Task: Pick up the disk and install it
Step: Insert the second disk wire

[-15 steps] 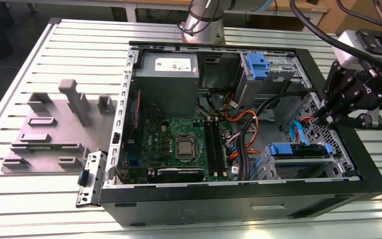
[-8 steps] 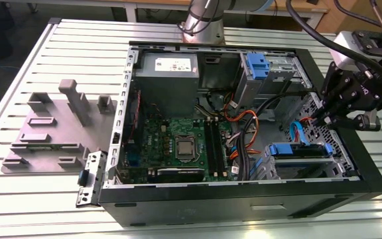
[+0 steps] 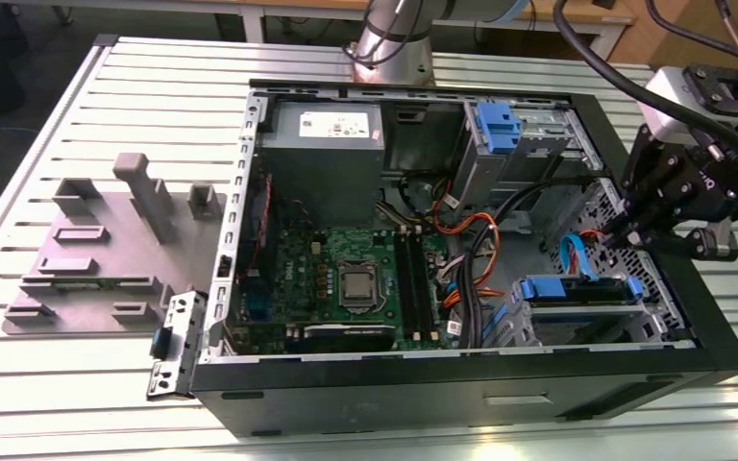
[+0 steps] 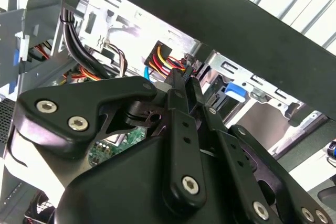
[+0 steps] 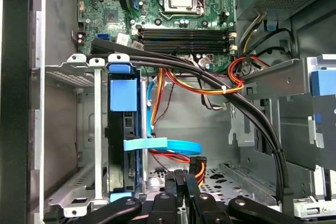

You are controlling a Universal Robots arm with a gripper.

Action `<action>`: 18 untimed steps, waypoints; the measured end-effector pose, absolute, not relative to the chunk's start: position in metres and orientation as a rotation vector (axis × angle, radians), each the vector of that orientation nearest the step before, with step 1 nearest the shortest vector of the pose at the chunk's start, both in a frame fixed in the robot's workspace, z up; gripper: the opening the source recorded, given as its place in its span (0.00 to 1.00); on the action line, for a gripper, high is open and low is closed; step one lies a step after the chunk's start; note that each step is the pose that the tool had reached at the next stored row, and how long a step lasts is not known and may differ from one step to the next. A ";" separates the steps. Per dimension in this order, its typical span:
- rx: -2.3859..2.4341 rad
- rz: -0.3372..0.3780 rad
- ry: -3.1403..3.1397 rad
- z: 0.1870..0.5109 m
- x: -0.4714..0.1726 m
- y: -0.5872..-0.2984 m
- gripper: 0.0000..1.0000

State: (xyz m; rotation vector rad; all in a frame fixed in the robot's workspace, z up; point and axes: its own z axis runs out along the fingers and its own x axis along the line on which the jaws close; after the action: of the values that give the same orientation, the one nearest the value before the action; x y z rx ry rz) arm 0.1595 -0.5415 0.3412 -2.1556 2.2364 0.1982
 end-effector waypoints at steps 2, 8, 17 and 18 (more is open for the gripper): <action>-2.156 0.198 2.236 0.341 0.159 -0.543 0.19; -2.156 0.198 2.236 0.341 0.159 -0.548 0.19; -2.156 0.198 2.236 0.341 0.159 -0.554 0.19; -2.156 0.198 2.236 0.341 0.159 -0.556 0.19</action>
State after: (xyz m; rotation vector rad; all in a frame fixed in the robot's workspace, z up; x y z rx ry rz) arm 0.1586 -0.5555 0.3412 -2.1555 2.2364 0.1982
